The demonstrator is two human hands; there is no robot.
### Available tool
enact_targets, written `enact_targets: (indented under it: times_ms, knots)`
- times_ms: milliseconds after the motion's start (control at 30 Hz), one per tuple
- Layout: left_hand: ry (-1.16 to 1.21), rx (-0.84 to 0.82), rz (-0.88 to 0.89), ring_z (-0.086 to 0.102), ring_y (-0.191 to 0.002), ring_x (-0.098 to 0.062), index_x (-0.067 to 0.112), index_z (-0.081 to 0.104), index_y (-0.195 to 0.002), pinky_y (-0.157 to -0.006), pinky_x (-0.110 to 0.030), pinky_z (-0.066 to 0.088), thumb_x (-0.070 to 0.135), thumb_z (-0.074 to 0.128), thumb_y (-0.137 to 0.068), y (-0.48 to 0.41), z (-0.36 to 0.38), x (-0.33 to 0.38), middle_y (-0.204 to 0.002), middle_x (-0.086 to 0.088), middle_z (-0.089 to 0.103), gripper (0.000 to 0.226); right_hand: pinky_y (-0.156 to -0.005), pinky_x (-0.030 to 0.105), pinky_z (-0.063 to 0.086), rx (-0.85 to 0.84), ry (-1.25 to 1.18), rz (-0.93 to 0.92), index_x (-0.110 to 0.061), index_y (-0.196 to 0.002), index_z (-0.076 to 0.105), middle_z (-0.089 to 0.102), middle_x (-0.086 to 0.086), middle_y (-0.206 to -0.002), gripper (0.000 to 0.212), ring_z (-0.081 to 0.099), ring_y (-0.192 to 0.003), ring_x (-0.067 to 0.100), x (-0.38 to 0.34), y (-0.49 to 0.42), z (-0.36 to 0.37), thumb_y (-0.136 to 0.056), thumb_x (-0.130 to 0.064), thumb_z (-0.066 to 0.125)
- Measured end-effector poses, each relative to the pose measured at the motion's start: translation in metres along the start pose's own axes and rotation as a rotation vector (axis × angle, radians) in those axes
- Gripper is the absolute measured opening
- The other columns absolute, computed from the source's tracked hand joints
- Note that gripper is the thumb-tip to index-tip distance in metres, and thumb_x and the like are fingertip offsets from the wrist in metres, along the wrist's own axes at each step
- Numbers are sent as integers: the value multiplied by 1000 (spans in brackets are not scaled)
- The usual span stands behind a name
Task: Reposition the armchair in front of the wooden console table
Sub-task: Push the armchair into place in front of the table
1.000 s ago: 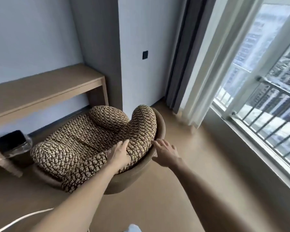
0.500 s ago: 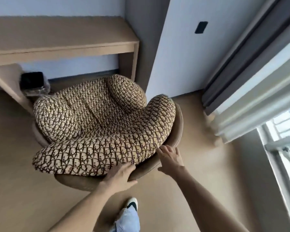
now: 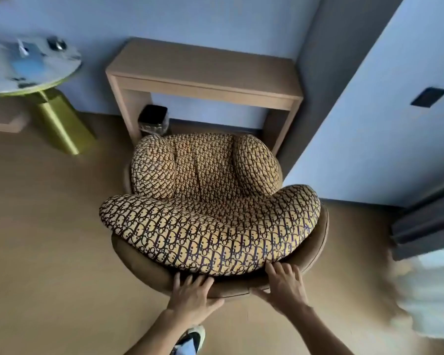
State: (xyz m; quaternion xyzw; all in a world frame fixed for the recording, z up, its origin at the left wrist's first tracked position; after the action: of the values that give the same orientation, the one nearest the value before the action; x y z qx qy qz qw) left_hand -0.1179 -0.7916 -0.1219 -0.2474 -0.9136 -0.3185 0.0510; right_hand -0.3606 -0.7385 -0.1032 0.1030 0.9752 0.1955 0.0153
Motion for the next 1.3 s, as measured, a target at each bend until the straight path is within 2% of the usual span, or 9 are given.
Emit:
enact_targets:
  times_ms: [333, 567, 700, 767, 867, 967, 1067, 1133, 1300]
  knots:
    - [-102, 54, -338, 24, -151, -38, 32, 28, -154, -113, -74, -14, 108, 12, -41, -3, 16, -11, -156, -10, 44, 137, -119, 57, 9, 62, -12, -234, -32, -135, 46, 56, -10, -127, 101, 47, -123, 23, 1, -7, 15, -68, -101, 14]
    - [-68, 125, -397, 25, -148, -29, 42, 38, -146, -114, -68, -19, 113, 16, -33, -13, 24, -40, -155, 7, 40, 135, -82, 53, 50, 372, -119, -301, -32, -91, 67, 65, -12, -82, 79, 64, -78, 17, -9, -14, 23, -66, -102, 38]
    - [2, 147, -425, 27, -146, -21, 56, 37, -142, -119, -62, -10, 108, 31, -38, -11, 15, -42, -152, 16, 41, 117, -81, 46, 40, 390, -97, -273, -37, -87, 70, 63, -16, -73, 75, 64, -71, 11, -15, -15, 15, -62, -101, 40]
    - [72, 79, -465, 16, -151, -16, 63, 25, -143, -120, -58, -9, 94, 37, -58, -14, 11, -46, -160, 22, 27, 92, -81, 46, 42, 354, -71, -262, -40, -80, 68, 59, -17, -69, 54, 63, -68, 8, -22, -14, 9, -53, -86, 70]
    - [166, 32, -454, 7, -155, -13, 68, 18, -142, -126, -57, -5, 70, 25, -86, -26, 2, -61, -166, 27, 11, 56, -86, 53, 47, 313, -66, -213, -41, -85, 67, 62, -14, -77, 48, 65, -78, 8, -27, -19, 3, -47, -64, 84]
    - [126, 45, -442, 12, -153, -9, 71, 19, -137, -127, -58, -1, 65, 23, -89, -24, 0, -69, -163, 30, 15, 49, -77, 43, 42, 359, -125, -190, -40, -67, 68, 58, -16, -60, 50, 62, -58, 6, -34, -15, 6, -27, -64, 86]
    - [-1, 77, -456, 18, -148, -9, 65, 27, -138, -123, -57, -3, 94, 35, -58, -12, 1, -74, -158, 27, 22, 86, -78, 46, 43, 399, -129, -184, -36, -81, 71, 64, -14, -71, 63, 64, -68, 11, -43, -7, 14, -54, -92, 60]
    - [-87, 100, -389, 21, -147, -15, 54, 34, -142, -118, -59, -5, 113, 22, -36, -7, 0, -81, -155, 22, 29, 121, -87, 51, 39, 315, -128, -180, -31, -96, 68, 69, -7, -88, 86, 64, -85, 19, -51, -4, 22, -61, -102, 36]
    - [-139, 154, -281, 29, -143, -27, 41, 46, -136, -116, -65, -5, 114, 10, -38, 0, 0, -104, -149, 11, 43, 127, -100, 53, 26, 196, -97, -183, -27, -117, 55, 62, 2, -118, 99, 51, -113, 28, -77, -2, 32, -66, -102, 14]
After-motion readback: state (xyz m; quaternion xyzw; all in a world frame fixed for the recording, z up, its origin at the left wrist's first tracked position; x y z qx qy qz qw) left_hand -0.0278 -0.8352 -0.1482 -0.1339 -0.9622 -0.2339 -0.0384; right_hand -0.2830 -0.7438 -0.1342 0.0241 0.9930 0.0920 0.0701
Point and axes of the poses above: each hand's wrist, its own y-axis away from the middle knuckle, its own z-axis out of the palm, x = y × z, the point moved 5 cm from there along -y, towards the middle knuckle
